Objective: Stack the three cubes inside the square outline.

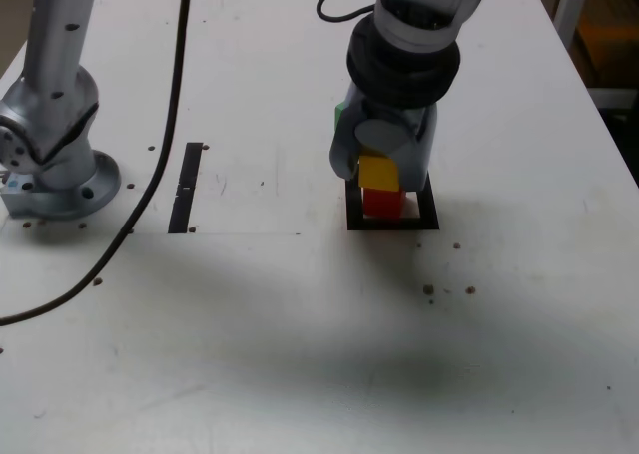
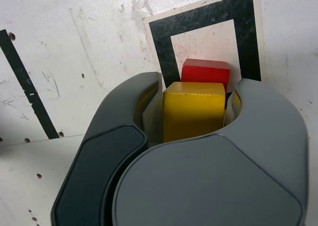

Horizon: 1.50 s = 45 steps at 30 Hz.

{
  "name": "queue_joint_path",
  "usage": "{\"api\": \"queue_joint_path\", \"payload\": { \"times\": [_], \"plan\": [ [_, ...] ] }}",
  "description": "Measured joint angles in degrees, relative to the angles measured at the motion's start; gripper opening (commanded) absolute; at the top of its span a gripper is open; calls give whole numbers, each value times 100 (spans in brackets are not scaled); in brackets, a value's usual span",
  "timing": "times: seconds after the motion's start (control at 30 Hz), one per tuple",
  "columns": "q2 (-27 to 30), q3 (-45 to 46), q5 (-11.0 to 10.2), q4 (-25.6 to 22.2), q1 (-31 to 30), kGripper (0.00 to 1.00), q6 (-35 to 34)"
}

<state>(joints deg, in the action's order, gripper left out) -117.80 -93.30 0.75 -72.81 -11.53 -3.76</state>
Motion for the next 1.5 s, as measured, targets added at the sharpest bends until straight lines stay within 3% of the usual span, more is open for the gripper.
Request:
{"api": "queue_joint_path", "payload": {
  "times": [0.13,0.3,0.67,0.8,0.87,1.03,1.27,1.43,1.5],
  "plan": [
    [-3,0,0,-14,-6,87,82],
    [-3,-4,0,-56,-6,97,107],
    [135,-48,-194,-255,-7,98,-6],
    [193,-107,-216,-573,-26,98,-85],
    [206,-146,-75,-895,-77,99,-97],
    [350,-191,559,-1457,-459,100,-66],
    [356,-22,602,-1369,-1104,100,-622],
    [70,-303,1239,-1237,-1107,100,-661],
    [9,-472,1230,-1225,-1150,100,-667]
  ]
}}
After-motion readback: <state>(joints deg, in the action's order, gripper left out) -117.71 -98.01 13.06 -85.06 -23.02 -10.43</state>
